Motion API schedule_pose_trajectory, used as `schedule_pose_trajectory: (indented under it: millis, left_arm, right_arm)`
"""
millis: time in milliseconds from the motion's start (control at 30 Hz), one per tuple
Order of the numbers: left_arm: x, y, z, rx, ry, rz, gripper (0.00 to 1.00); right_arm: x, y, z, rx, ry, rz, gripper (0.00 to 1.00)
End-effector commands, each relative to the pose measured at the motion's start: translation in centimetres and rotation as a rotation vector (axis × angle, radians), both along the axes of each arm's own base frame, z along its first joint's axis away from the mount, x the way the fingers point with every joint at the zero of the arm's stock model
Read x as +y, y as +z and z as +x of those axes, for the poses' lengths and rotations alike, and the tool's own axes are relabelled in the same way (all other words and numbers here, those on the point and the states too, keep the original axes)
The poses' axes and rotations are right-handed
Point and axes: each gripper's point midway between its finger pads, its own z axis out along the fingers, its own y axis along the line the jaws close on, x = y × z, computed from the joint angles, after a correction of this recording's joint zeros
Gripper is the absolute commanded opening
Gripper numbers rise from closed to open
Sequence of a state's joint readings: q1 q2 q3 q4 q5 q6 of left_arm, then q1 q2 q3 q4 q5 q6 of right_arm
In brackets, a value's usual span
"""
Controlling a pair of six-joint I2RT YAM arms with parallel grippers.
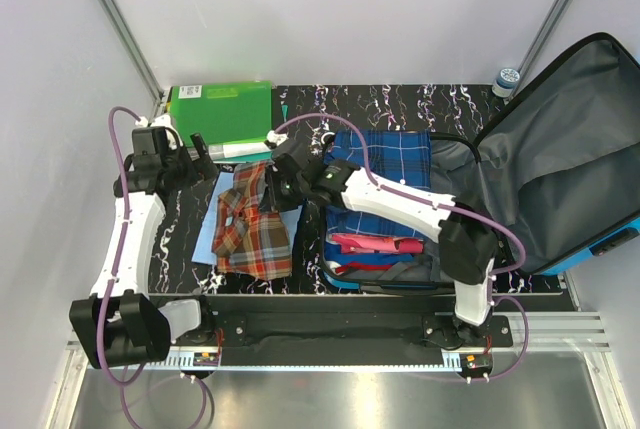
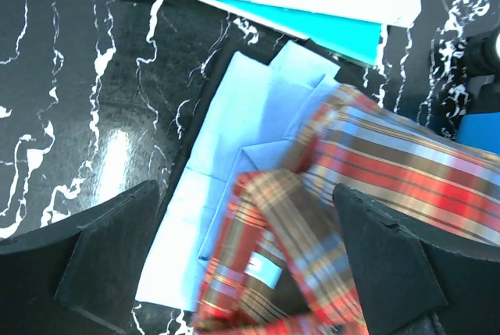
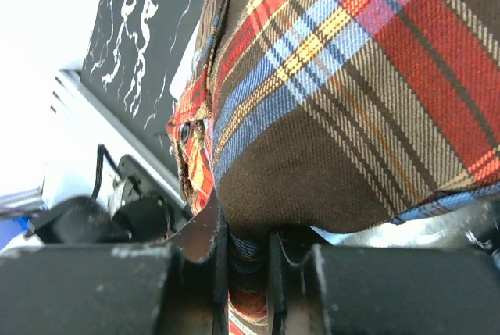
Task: Pack the luggage
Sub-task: Pick up the clothes at the center of the board, then place the clothes in the luggage.
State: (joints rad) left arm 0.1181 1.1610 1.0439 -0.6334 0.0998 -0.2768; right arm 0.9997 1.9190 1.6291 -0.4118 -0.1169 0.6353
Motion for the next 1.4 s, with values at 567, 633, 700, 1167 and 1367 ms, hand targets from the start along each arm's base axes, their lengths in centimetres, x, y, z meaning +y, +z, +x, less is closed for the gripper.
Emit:
schedule_pose_trajectory:
  millis: [567, 633, 700, 1167, 1367]
  left_arm:
    - [0.7, 0.0, -0.5, -0.048, 0.012, 0.026, 0.99]
    - [0.7, 0.1, -0.6, -0.05, 0.013, 0.025, 0.99]
    - [0.6, 0.0, -0.6, -0.05, 0.009, 0.022, 0.99]
    - [0.4, -0.1, -0.6, -0.052, -0.002, 0.011, 0.99]
    - [0.2, -0.1, -0.7, -0.054, -0.008, 0.005, 0.99]
  right_arm:
    - [-18.7, 8.1, -1.4, -0.057, -0.131, -0.16, 0.0]
    - [-20.4, 6.8, -1.2, -0.042, -0.139, -0.213, 0.0]
    - [-22.1, 5.8, -0.8, -0.027, -0.166, -0.266, 0.0]
    - [-28.7, 6.0, -0.4, -0.028, -0.257, -0.374, 0.0]
    - [-31.5, 4.0, 0.0, 0.0, -0.309, -0.451, 0.0]
